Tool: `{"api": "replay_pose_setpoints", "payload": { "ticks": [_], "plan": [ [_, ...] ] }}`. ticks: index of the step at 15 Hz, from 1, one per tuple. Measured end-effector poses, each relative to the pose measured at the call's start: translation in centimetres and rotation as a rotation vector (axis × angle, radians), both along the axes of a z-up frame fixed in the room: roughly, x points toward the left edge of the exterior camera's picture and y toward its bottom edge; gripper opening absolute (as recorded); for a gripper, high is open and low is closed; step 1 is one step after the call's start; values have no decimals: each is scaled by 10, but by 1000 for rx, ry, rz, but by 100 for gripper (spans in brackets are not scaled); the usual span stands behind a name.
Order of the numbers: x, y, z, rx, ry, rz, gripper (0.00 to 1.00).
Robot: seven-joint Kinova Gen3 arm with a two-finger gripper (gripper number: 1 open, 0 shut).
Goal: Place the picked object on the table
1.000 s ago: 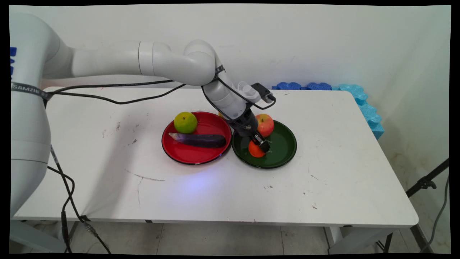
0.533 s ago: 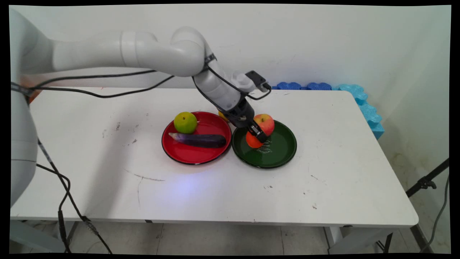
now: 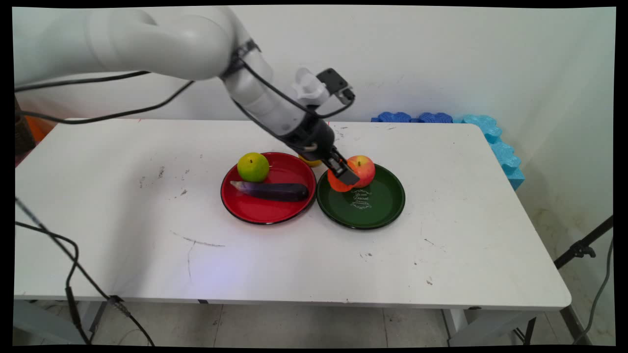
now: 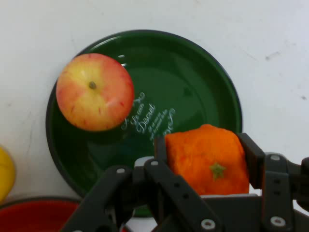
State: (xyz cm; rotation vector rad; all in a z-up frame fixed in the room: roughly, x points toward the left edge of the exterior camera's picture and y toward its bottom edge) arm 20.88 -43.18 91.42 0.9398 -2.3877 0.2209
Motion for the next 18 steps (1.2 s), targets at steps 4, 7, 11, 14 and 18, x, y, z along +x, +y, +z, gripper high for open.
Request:
{"api": "replay_pose_setpoints", "payload": {
  "ticks": [4, 7, 11, 14, 18],
  "plan": [
    [22, 28, 12, -22, -23, -69, 0],
    [41, 47, 4, -25, -49, -116, 0],
    [59, 66, -17, -28, -82, -189, 0],
    [65, 73, -40, -28, -99, -234, 0],
    [63, 73, -68, -26, -99, -260, 0]
  ]
}}
